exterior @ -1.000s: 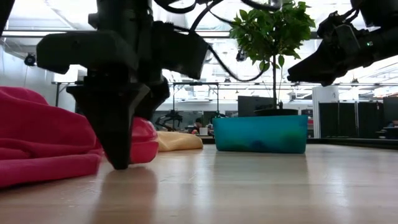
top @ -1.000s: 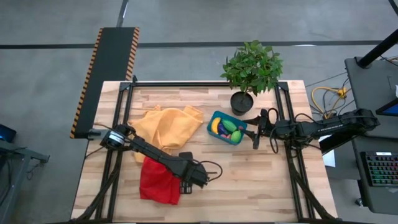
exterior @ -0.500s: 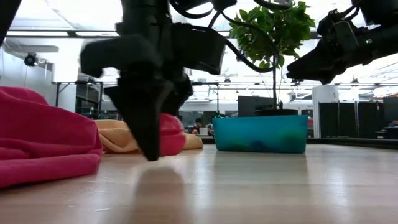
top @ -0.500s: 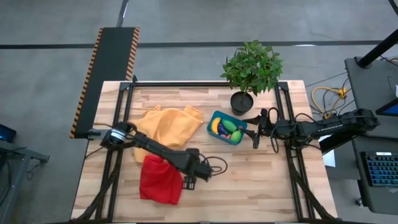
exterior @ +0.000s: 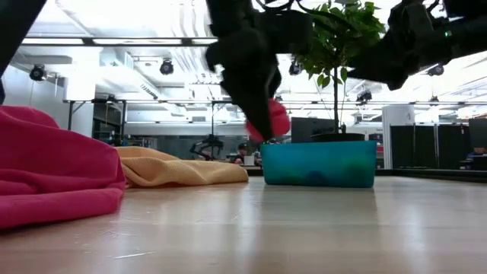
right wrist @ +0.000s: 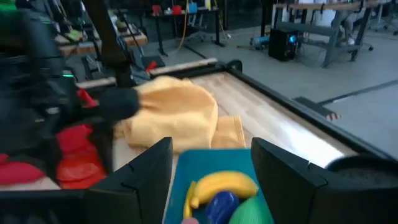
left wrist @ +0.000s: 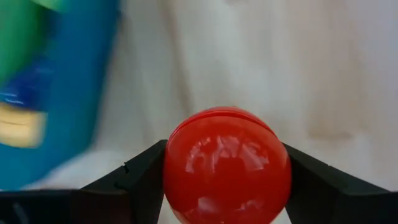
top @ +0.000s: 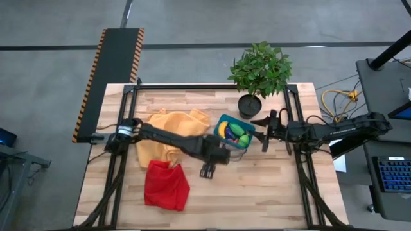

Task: Pick and placing Produce into tupperware
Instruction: Put the red tomato into the blue bin, then return to Home Position

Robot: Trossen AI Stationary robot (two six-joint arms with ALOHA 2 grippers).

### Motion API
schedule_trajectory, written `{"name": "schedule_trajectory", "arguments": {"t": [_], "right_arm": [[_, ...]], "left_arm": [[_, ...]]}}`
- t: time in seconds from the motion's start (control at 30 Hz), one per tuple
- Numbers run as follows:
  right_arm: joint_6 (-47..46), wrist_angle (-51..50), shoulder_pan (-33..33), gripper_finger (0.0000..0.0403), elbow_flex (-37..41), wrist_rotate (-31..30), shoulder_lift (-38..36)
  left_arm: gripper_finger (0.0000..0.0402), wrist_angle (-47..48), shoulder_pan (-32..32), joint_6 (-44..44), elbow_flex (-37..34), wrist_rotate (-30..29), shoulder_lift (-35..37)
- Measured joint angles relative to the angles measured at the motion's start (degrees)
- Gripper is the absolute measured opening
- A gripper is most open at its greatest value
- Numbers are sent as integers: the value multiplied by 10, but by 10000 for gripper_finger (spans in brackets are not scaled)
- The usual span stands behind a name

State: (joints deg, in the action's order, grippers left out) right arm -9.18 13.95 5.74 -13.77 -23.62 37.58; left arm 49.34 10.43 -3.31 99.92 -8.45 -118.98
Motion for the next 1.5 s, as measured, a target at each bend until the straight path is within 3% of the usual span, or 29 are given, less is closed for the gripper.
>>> {"name": "schedule_trajectory", "arguments": {"t": [0.43, 0.67, 1.23, 1.5], "right_arm": [[52, -17, 0, 210, -31, 0, -65], [60, -21, 0, 210, -32, 0, -83], [115, -16, 0, 210, -39, -4, -87], [152, 7, 0, 210, -39, -4, -87]], "left_arm": [[237, -53, -119, -161, 52, -10, 0], [237, -89, -168, -200, 51, 7, -7], [239, -131, -196, -271, 70, 20, -59], [284, -142, -197, -265, 74, 62, -58]]}}
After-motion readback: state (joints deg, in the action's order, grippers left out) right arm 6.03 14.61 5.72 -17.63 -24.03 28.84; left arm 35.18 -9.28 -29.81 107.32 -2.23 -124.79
